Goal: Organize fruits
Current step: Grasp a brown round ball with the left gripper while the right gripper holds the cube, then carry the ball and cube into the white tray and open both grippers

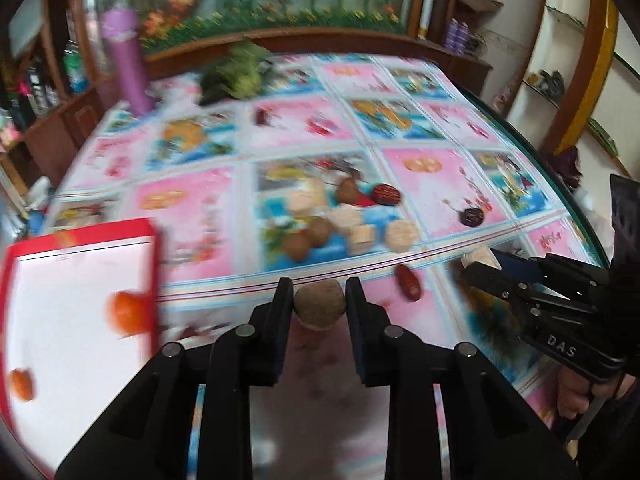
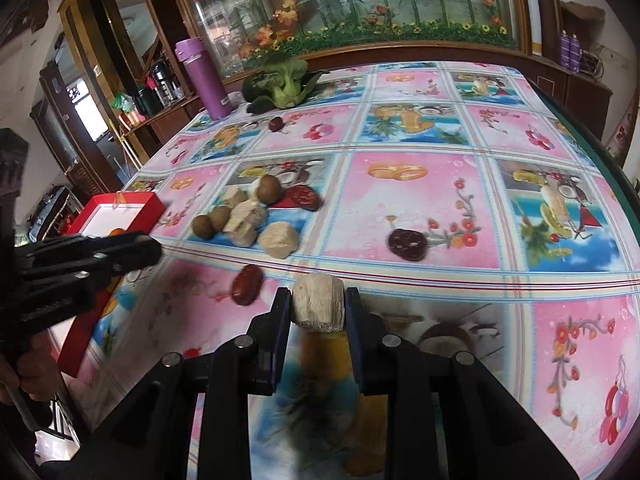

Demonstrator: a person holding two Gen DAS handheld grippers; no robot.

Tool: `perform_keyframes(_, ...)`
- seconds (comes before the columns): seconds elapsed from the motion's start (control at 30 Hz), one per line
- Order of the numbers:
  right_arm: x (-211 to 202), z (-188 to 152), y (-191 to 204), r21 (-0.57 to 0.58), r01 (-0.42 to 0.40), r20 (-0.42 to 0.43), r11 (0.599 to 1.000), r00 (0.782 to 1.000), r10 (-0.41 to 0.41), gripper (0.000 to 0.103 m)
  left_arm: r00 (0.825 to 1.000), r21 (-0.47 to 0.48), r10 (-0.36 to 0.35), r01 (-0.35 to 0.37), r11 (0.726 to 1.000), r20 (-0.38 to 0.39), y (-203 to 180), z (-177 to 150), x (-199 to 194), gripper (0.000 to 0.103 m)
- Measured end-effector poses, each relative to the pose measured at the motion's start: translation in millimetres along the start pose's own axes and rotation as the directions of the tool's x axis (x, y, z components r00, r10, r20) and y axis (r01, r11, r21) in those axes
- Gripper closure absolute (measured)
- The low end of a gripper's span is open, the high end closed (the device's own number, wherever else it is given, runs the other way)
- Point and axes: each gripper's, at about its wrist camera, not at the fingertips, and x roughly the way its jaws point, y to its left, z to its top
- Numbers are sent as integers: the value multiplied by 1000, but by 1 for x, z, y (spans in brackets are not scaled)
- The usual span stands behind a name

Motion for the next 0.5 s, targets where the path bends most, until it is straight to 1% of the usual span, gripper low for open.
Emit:
perform_keyframes(0.07,1,1,15,-22,-18,-4,1000,1000,18,77,999,-17,32,-32,999,36,14,-8,-19,75)
perform_keyframes(0.13,3,3,40,-66,-42,-6,997,999,42,78,995,-41,78,-75,996,58,31,-17,-35,75)
perform_keyframes(0.23,4,10,75,-129,-76,-1,989,997,76,78,984,-94,156,-148,985,84,61,-33,-55,75)
perform_keyframes(0.33,10,21,115,-182,-133,-8,974,991,134,78,972,-152,220,-205,967,84,92,-48,-66,74)
perform_keyframes(0.43,20,28,155,-224,-179,-17,958,984,180,78,951,-193,298,-278,941,79,119,-63,-72,74)
perform_keyframes(0.5,31,31,180,-240,-214,-36,947,977,211,78,943,-213,325,-304,928,71,131,-68,-73,74)
